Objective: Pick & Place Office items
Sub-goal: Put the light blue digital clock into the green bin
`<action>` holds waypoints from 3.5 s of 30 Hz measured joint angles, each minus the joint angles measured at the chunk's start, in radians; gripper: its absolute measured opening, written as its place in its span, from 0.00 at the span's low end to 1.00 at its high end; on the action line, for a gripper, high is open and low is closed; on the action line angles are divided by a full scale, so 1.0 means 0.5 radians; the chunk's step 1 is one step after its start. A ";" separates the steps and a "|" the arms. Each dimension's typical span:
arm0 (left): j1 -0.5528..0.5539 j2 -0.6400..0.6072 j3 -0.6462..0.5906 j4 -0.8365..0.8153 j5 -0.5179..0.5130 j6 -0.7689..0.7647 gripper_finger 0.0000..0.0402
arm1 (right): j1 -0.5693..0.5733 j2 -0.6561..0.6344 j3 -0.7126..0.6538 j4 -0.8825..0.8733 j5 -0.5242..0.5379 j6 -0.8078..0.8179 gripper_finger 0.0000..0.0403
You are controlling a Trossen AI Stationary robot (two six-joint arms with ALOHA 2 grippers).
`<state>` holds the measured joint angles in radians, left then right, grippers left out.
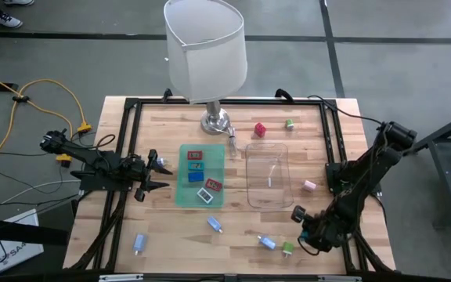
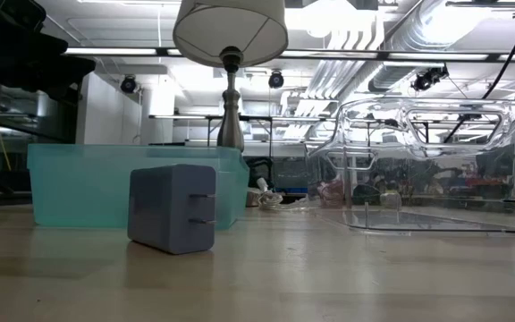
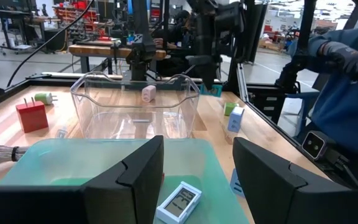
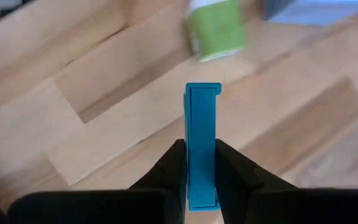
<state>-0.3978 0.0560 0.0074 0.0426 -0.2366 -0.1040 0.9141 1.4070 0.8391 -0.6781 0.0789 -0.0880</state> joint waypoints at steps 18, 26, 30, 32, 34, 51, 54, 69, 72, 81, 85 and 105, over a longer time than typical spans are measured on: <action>0.000 0.000 0.000 0.004 0.000 0.001 0.46 | -0.720 0.062 0.571 -0.199 -0.091 0.030 0.13; 0.000 0.000 0.000 0.006 0.000 0.000 0.46 | -0.977 0.257 0.870 -0.225 -0.125 -0.147 0.13; -0.001 0.000 0.000 0.006 0.000 0.000 0.46 | -1.083 0.416 1.077 -0.276 -0.127 -0.227 0.13; -0.001 0.000 0.000 0.007 0.001 0.001 0.46 | -1.134 0.488 1.188 -0.287 -0.126 -0.251 0.13; 0.000 0.000 0.000 0.006 0.000 0.001 0.46 | -1.187 0.568 1.302 -0.282 -0.127 -0.260 0.13; 0.000 0.000 0.000 0.008 0.000 0.000 0.46 | -1.582 0.953 1.836 -0.141 -0.328 -0.308 0.13; 0.000 0.000 0.000 0.007 0.000 0.000 0.46 | -1.608 1.053 1.928 -0.139 -0.328 -0.356 0.13; 0.000 0.000 0.000 0.008 0.001 0.001 0.46 | -1.767 1.505 2.187 -0.277 -0.077 -0.526 0.13; 0.000 0.000 0.000 0.008 0.000 0.001 0.46 | -1.779 1.543 2.187 -0.285 -0.035 -0.549 0.13; 0.000 0.000 0.000 0.015 0.000 0.000 0.46 | -1.783 1.637 2.189 -0.266 -0.066 -0.572 0.13; 0.000 0.001 0.000 0.023 -0.001 0.000 0.46 | -1.797 1.677 2.191 -0.238 -0.061 -0.612 0.13; -0.001 0.001 0.000 0.046 -0.002 0.000 0.46 | -1.865 1.756 2.188 -0.278 -0.066 -0.655 0.13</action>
<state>-0.3981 0.0563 0.0074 0.0654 -0.2379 -0.1040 -0.0185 2.2852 1.9330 -0.8170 0.0457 -0.4153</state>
